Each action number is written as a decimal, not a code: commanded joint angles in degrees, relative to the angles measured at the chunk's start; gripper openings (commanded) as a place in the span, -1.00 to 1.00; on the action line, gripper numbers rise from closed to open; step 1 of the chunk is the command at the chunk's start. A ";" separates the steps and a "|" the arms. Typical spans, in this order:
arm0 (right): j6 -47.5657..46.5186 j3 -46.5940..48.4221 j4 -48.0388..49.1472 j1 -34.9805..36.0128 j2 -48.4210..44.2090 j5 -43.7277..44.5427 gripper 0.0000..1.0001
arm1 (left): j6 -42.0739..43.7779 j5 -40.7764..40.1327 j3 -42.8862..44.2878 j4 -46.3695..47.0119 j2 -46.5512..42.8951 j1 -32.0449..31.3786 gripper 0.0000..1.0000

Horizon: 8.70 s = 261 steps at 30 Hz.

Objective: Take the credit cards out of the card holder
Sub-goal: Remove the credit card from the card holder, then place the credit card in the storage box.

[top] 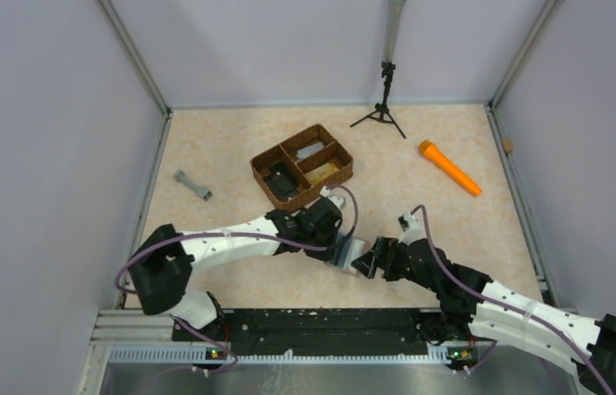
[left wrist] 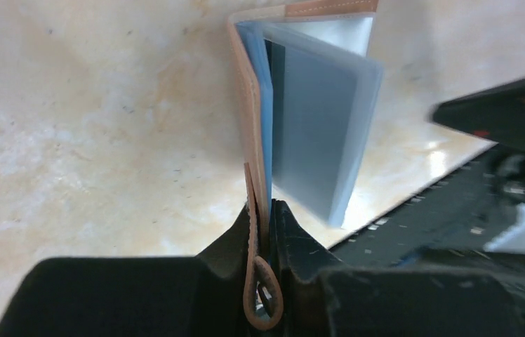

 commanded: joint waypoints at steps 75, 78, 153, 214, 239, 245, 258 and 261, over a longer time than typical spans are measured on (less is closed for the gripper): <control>19.92 -6.85 16.75 -2.46 -24.16 -4.91 -0.52 | -40.31 46.98 -33.71 101.89 -1.01 13.86 -1.00; 19.79 -6.81 16.49 -2.43 -24.64 -4.84 -0.34 | -40.46 46.89 -33.79 102.25 -1.30 13.90 -1.00; 19.91 -6.88 9.88 -2.44 -32.24 -2.94 -1.00 | -36.41 44.48 -34.72 97.96 -7.98 14.15 -1.00; -32.61 65.76 0.54 -9.33 62.24 -14.47 -1.00 | 11.13 -10.62 0.17 -21.61 -47.17 36.36 -1.00; -35.17 107.33 -16.05 -14.21 99.86 -25.07 0.11 | 12.84 -5.68 -1.73 -16.36 -46.23 36.31 -1.00; -35.44 106.05 -16.02 -14.60 95.41 -22.01 0.44 | 12.15 -2.67 -2.31 -15.40 -46.93 36.39 -1.00; -26.66 61.84 1.21 -14.77 57.28 -19.99 0.87 | 5.81 19.36 -10.15 -3.51 -50.55 36.33 -1.00; -22.41 51.23 5.88 -14.77 47.85 -20.65 0.88 | 2.50 24.54 -12.89 2.14 -50.83 36.33 -1.00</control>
